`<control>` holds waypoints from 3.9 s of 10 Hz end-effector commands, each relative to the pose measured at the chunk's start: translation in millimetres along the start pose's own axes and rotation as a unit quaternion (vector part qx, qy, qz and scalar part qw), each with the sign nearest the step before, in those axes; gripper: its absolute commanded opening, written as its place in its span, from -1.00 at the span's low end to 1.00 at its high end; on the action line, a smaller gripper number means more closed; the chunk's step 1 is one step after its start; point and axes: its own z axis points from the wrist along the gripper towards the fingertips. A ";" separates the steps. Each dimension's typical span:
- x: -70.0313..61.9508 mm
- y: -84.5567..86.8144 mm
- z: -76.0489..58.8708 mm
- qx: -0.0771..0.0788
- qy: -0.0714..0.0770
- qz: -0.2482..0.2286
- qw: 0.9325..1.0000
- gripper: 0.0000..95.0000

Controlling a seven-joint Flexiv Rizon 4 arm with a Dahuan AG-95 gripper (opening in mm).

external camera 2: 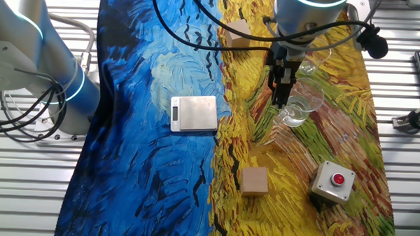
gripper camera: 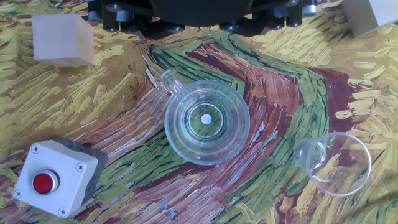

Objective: Pour the water from one cup into another empty cup

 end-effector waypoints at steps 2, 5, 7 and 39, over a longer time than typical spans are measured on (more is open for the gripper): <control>0.4 0.6 -1.7 -0.004 -0.057 -0.062 0.996 -1.00; -0.7 1.8 -4.6 0.003 -0.056 -0.061 0.997 -1.00; -0.7 2.0 -5.2 0.002 -0.056 -0.060 0.997 -1.00; -40.0 -55.2 13.6 -0.024 -0.063 -0.230 0.971 -1.00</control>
